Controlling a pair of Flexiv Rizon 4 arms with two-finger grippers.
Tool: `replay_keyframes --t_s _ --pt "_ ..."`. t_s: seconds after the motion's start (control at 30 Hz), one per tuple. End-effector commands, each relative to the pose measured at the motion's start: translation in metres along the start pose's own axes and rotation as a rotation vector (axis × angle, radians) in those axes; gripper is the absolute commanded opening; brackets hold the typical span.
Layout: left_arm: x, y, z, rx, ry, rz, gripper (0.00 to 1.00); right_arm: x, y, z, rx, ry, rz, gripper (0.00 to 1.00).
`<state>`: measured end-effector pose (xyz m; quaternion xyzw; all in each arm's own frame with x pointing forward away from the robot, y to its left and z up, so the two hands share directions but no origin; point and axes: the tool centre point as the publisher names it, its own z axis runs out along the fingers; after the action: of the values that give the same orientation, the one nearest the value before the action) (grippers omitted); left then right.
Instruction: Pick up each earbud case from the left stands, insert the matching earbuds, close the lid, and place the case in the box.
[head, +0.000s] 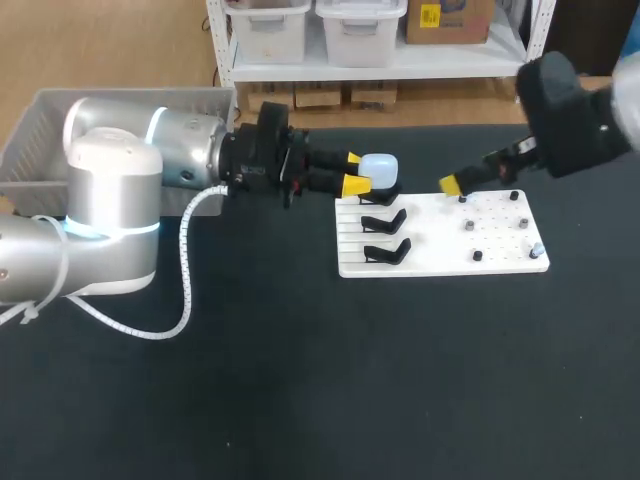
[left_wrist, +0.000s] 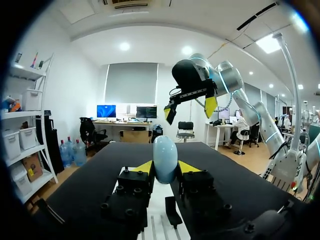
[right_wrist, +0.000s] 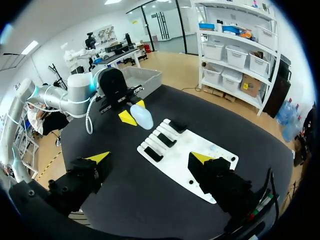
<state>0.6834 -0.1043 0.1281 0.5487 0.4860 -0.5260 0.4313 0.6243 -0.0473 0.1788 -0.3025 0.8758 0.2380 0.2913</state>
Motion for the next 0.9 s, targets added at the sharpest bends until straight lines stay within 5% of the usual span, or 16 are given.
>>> replay_keyframes --t_s 0.03,0.9 --pt "0.001 -0.001 0.0 -0.003 -0.003 0.003 0.0 -0.011 0.006 0.021 -0.009 0.006 0.0 1.0" --pt "0.001 -0.001 0.0 -0.003 -0.003 0.003 0.0 -0.033 0.017 0.074 -0.008 0.072 0.036 1.0"
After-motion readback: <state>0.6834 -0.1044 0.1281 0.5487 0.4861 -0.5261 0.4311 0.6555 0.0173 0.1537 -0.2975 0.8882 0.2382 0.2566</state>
